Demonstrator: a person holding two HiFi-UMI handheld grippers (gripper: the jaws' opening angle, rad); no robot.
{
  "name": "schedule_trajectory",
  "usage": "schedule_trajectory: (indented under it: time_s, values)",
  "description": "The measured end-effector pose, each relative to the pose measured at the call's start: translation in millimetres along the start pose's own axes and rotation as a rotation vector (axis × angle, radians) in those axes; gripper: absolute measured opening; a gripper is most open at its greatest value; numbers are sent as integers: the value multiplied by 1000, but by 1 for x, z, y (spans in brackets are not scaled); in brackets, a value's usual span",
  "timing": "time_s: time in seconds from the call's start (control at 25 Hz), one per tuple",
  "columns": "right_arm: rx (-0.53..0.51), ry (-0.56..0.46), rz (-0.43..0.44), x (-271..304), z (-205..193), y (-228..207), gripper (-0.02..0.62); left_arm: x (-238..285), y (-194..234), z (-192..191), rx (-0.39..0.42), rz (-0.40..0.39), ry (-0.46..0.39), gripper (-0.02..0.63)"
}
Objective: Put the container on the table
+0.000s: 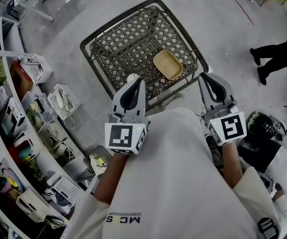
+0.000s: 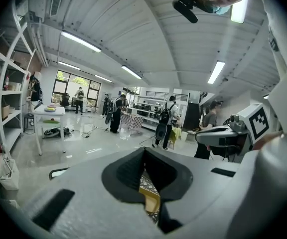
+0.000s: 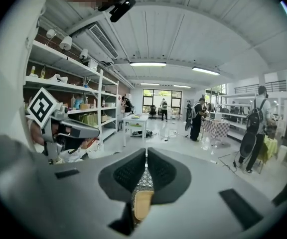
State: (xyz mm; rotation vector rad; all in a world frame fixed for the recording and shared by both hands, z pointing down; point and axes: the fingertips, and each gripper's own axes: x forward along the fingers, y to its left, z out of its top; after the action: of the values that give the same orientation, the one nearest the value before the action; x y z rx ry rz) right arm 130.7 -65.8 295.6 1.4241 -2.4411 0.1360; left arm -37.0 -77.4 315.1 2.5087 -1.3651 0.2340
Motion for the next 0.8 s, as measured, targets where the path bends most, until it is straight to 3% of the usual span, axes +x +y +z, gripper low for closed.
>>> schedule_trajectory:
  time_s: [0.52, 0.8]
  values:
    - [27, -86, 21, -2, 23, 14, 26, -23, 2, 22, 42, 41, -58, 25]
    - [55, -73, 8, -2, 15, 5, 25, -23, 5, 23, 38, 42, -58, 24]
